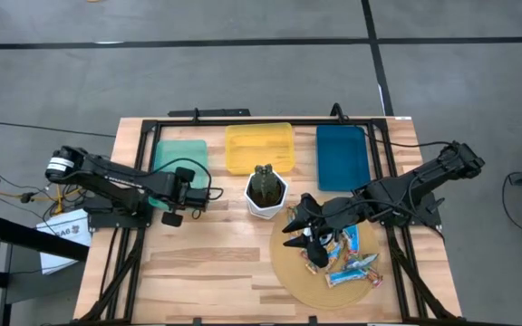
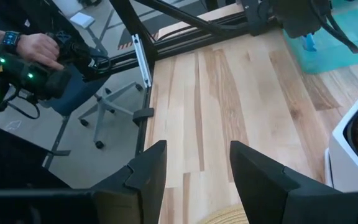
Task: Pick and place Granola Bars by type
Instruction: Put the blue granola bar into the green bin
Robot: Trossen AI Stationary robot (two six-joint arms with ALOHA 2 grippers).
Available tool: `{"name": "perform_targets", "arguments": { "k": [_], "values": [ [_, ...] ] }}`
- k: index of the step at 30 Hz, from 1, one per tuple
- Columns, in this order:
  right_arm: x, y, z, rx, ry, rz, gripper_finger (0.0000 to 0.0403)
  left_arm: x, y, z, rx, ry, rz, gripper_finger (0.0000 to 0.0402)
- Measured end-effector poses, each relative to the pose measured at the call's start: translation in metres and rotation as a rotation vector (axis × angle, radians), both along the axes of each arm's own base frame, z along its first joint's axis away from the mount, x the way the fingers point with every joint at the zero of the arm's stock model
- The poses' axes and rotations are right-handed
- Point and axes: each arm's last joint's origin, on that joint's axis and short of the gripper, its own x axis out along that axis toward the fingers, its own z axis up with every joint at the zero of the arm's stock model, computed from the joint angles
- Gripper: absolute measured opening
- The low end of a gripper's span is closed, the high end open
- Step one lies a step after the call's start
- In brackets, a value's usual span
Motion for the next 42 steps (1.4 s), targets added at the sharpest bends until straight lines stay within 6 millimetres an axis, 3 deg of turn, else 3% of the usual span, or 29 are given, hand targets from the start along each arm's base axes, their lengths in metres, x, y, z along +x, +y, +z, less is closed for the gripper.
{"name": "perform_targets", "arguments": {
  "k": [10, 14, 23, 30, 37, 42],
  "values": [
    [0.0, 0.0, 0.0, 0.0, 0.0, 0.001, 0.0163, 0.0, 0.0, 0.001, -0.004, -0.02, 0.075, 0.0044],
    [0.0, 0.0, 0.0, 0.001, 0.0, 0.001, 0.0162, -0.001, 0.0, 0.013, -0.017, -0.102, 0.13, 0.0044],
    [-0.001, 0.0, -0.002, 0.052, 0.04, -0.015, 0.016, -0.021, 0.002, 0.073, -0.091, -0.473, 0.281, 0.0044],
    [-0.007, 0.001, -0.009, 0.178, 0.194, -0.008, 0.016, -0.041, 0.003, 0.126, -0.253, -0.914, 0.409, 0.0044],
    [-0.02, 0.004, -0.02, 0.371, 0.482, -0.019, 0.0157, -0.049, 0.001, 0.166, -0.481, -1.309, 0.34, 0.0044],
    [-0.039, 0.013, -0.029, 0.353, 0.693, 0.044, 0.0157, -0.047, -0.003, 0.183, -0.628, -1.438, 0.207, 0.0044]
  ]
}}
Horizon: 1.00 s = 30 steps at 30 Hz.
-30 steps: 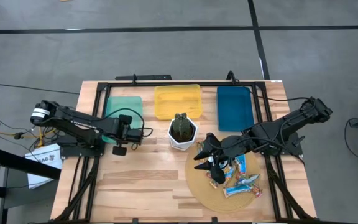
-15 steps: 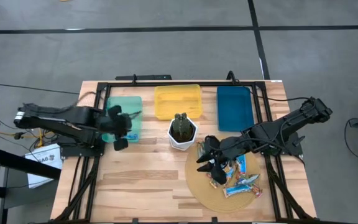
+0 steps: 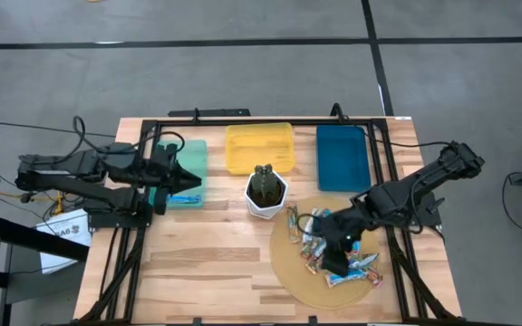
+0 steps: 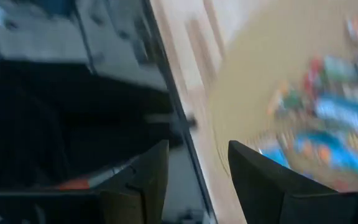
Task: Pick and place Granola Bars by type
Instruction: Put the blue granola bar into the green bin
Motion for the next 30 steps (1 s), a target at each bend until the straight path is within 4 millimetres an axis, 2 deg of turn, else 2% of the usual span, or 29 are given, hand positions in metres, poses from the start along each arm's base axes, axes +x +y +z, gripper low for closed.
{"name": "perform_targets", "arguments": {
  "k": [7, 14, 23, 30],
  "values": [
    [-0.032, 0.013, -0.01, -0.125, 0.186, 0.134, 0.0153, 0.011, -0.005, 0.009, -0.055, -0.105, -0.141, 0.0044],
    [-0.055, 0.032, -0.018, -0.242, 0.18, 0.278, 0.0153, 0.021, -0.008, 0.018, -0.08, -0.207, -0.218, 0.0044],
    [-0.081, 0.051, -0.056, -0.344, 0.242, 0.394, 0.0148, 0.021, -0.012, 0.028, -0.082, -0.312, -0.24, 0.0044],
    [-0.087, 0.056, -0.088, -0.417, 0.311, 0.454, 0.0144, 0.02, -0.014, 0.03, -0.084, -0.335, -0.251, 0.0044]
  ]
}}
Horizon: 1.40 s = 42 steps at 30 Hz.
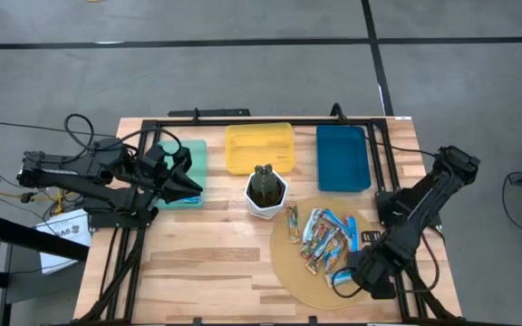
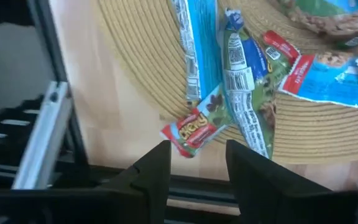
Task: Pick and place Granola Bars by type
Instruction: Put the blue granola bar into the green bin
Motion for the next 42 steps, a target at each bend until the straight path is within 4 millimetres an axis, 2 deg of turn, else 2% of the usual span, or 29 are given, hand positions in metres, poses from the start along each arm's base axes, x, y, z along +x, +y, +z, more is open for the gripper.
{"name": "perform_targets", "arguments": {
  "k": [9, 17, 24, 34, 42],
  "values": [
    [-0.001, -0.002, -0.044, -0.127, 0.098, 0.052, 0.0139, 0.0, 0.0, 0.0, -0.001, -0.002, 0.004, 0.0044],
    [-0.003, -0.006, -0.068, -0.222, 0.143, 0.058, 0.014, 0.0, 0.0, 0.0, -0.008, 0.0, 0.003, 0.0044],
    [-0.002, -0.005, -0.071, -0.199, 0.124, 0.055, 0.0113, 0.0, 0.0, 0.0, -0.025, 0.006, 0.001, 0.0044],
    [-0.002, -0.005, -0.071, -0.203, 0.13, 0.003, 0.0009, 0.0, 0.0, 0.0, -0.025, 0.007, 0.001, 0.0044],
    [-0.001, -0.004, -0.059, -0.142, 0.076, -0.072, 0.0004, 0.0, 0.0, 0.0, -0.025, 0.008, 0.001, 0.0044]
  ]
}}
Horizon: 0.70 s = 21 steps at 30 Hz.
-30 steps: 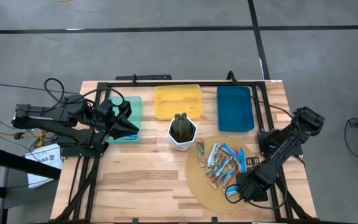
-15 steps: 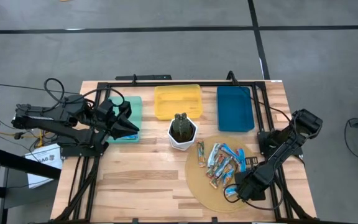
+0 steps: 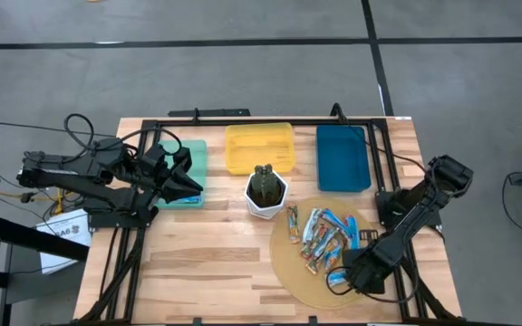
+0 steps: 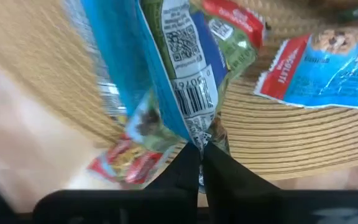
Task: Pick and place Granola Bars by type
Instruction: Put the blue granola bar into the green bin
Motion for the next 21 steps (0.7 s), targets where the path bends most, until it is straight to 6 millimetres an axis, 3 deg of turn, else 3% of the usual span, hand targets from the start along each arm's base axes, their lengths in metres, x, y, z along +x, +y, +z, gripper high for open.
{"name": "perform_targets", "arguments": {
  "k": [12, 21],
  "values": [
    [-0.004, -0.013, 0.059, 0.188, -0.317, -0.242, 0.0, 0.0, 0.0, -0.001, 0.001, 0.006, 0.0, 0.0044],
    [0.011, -0.023, 0.105, 0.456, -0.681, -0.378, 0.0, 0.0, 0.0, -0.001, 0.001, 0.006, 0.0, 0.0044]
  ]
}}
